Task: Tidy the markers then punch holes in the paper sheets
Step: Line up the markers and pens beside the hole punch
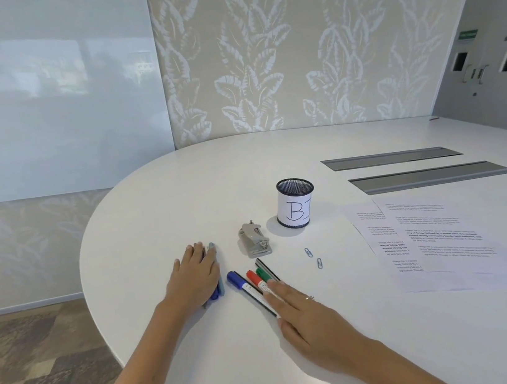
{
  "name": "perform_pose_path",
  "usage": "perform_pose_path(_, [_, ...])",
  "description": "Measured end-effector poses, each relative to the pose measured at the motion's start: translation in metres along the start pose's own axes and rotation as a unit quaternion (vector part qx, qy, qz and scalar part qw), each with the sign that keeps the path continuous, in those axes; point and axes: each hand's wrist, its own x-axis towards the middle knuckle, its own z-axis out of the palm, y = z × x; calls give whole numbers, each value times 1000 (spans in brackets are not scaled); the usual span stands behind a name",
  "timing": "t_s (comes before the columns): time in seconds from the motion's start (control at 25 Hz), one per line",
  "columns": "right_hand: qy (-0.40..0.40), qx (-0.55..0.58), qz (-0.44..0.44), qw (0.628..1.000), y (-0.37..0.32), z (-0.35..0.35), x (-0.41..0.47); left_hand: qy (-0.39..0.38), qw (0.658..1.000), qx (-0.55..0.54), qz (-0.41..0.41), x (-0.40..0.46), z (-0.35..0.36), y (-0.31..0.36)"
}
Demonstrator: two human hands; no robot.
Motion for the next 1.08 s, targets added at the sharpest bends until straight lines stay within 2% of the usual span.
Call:
perform_pose_path(0.12, [13, -9, 7, 1000, -17, 12, 23, 7, 1000, 21, 11, -7, 1, -4])
perform_pose_path(0.32, [22, -32, 79, 996, -36, 35, 65, 0, 1000, -6, -7, -7, 9, -11])
perform_pose_path(0.36, [26, -27, 88, 995, -38, 37, 74, 9, 1000, -7, 5, -8, 9, -12])
perform_pose_path(0.48, [32, -20, 89, 995, -39, 40, 98, 117, 987, 48, 97, -10, 5, -15])
perform_pose_path(0.56, [30, -6, 82, 996, -36, 40, 111, 165, 977, 55, 119, -8, 4, -16])
perform_pose_path(0.84, [10, 58, 52, 997, -27, 36, 120, 187, 977, -37, 93, 1, 20, -19])
perform_pose_path(0.92, [51, 117, 60, 990, -28, 34, 116, 206, 973, -45, 98, 5, 26, -21])
perform_pose_path(1.0, [135, 168, 79, 973, -26, 28, 108, 223, 967, -55, 108, 7, 32, -23])
perform_pose_path(1.08, [221, 157, 90, 958, -14, 21, 95, 227, 966, -51, 116, 7, 36, -25])
